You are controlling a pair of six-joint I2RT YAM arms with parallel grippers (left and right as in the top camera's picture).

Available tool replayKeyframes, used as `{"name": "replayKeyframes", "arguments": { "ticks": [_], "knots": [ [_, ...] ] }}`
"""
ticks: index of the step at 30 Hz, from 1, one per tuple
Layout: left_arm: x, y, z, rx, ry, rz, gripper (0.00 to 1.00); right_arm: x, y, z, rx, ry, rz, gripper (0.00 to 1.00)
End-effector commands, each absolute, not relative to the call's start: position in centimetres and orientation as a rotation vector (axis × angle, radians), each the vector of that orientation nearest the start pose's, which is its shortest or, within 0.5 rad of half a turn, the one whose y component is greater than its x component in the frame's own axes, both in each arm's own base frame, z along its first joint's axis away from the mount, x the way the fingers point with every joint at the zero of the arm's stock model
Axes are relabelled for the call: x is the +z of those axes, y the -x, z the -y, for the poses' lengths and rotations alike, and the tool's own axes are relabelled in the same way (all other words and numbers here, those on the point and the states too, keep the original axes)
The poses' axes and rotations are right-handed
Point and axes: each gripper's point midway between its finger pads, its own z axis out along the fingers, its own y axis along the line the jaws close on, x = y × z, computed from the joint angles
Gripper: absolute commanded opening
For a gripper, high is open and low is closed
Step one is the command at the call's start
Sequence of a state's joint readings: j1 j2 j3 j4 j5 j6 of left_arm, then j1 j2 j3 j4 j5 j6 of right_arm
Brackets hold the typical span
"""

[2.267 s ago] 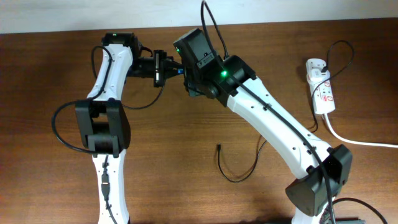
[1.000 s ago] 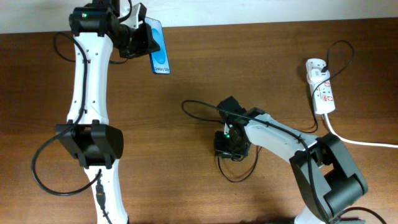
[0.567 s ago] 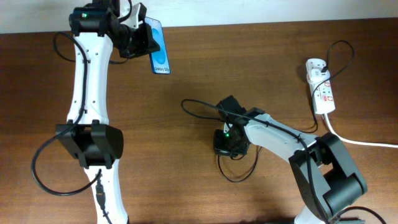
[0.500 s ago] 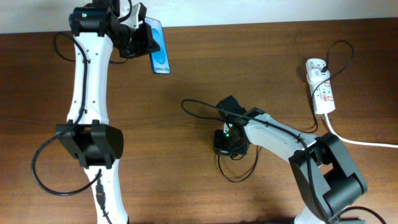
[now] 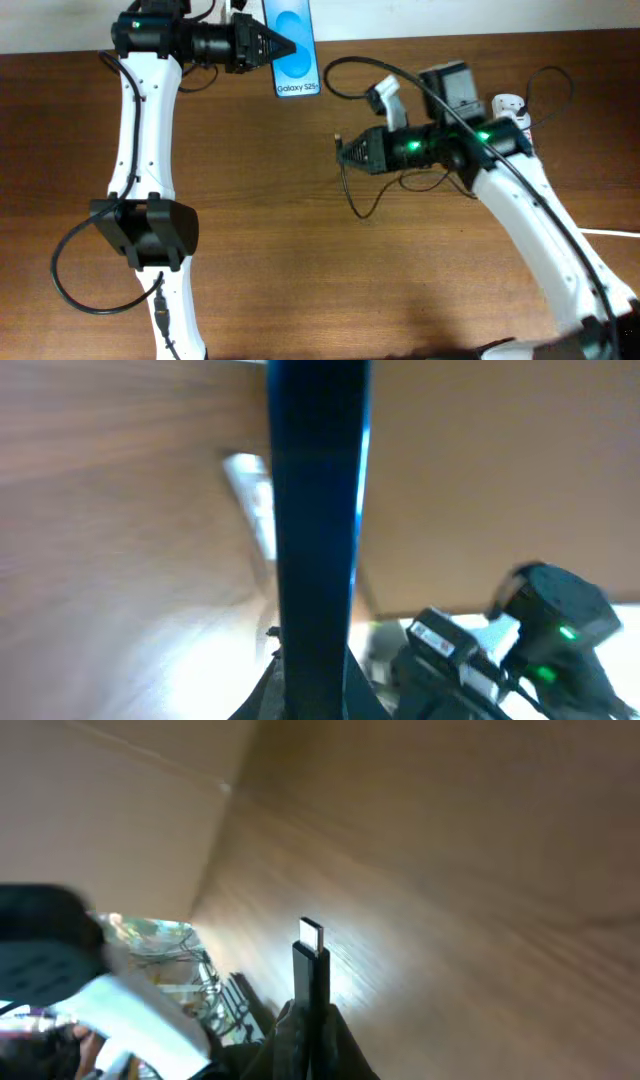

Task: Plug charger to phone and switch on socket
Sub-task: 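Raise the cable plug with the right gripper to the phone's bottom port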

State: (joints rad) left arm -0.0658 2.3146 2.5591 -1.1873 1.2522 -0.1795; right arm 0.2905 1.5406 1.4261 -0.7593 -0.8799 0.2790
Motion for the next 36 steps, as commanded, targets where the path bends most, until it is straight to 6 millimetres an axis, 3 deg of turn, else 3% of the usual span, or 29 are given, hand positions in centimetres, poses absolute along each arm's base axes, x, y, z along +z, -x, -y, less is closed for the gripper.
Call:
{"name": "replayKeyframes", "arguments": {
  "ticks": [1,3,5,10,17,24,30,36],
  "knots": [
    [37.3,-45.2,20.1,-1.953,-0.545,-1.974,0.0,28.6,-31.8,-24.4,1.408,0.533,-2.303,0.04],
    [37.3,-45.2,20.1,-1.957,-0.547,-1.972,0.0,29.2,-32.1,-24.7,1.427,0.524,-2.279,0.04],
    [37.4,-44.9,20.4,-1.97,-0.557,-1.966,0.0,28.5,-32.8,-24.9,1.358,0.465,-2.317,0.04],
    [37.3,-44.5,21.4,-1.977,-0.58,-1.972,0.0,29.3,-34.2,-28.7,1.197,0.407,-2.255,0.04],
    [37.4,-44.2,21.9,-1.988,-0.599,-1.968,0.0,29.1,-36.4,-27.3,1.061,0.321,-2.239,0.04],
    [37.3,-44.3,21.9,-1.913,-0.689,-1.898,0.0,29.3,-36.5,-27.4,1.073,0.315,-2.229,0.04],
    [36.5,-44.8,22.0,-1.861,-0.665,-1.944,0.0,29.4,-36.4,-27.5,1.078,0.318,-2.227,0.04],
    [37.2,-44.1,21.9,-1.931,-0.676,-1.907,0.0,29.5,-36.6,-27.4,1.07,0.313,-2.22,0.04]
  ]
}}
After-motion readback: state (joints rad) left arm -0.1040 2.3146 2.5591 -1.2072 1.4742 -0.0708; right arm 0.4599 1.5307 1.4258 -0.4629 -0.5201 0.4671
